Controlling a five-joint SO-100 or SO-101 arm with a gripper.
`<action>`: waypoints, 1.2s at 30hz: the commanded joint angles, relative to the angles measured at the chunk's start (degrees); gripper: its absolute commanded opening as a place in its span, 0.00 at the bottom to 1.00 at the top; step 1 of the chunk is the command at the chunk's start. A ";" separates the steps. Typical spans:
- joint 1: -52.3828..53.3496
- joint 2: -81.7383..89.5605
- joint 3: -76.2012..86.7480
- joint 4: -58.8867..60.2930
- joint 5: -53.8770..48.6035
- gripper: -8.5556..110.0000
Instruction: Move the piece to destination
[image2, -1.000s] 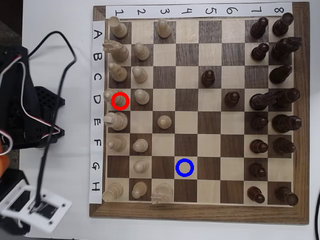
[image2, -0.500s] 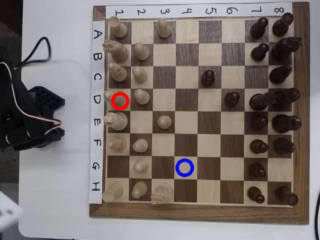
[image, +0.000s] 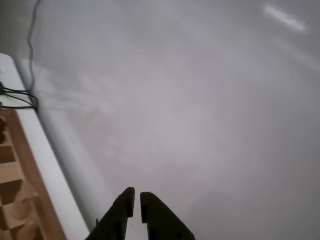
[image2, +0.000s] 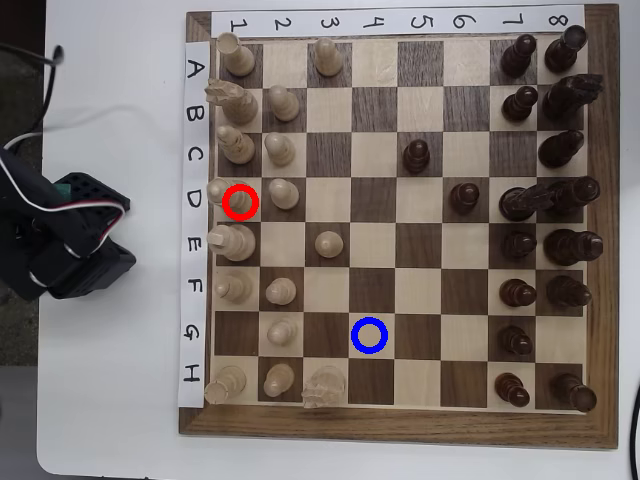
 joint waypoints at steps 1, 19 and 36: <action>-5.54 -2.55 -5.45 6.15 3.69 0.07; -30.23 -5.10 -6.68 15.38 15.82 0.12; -41.57 -6.33 5.27 15.56 18.28 0.11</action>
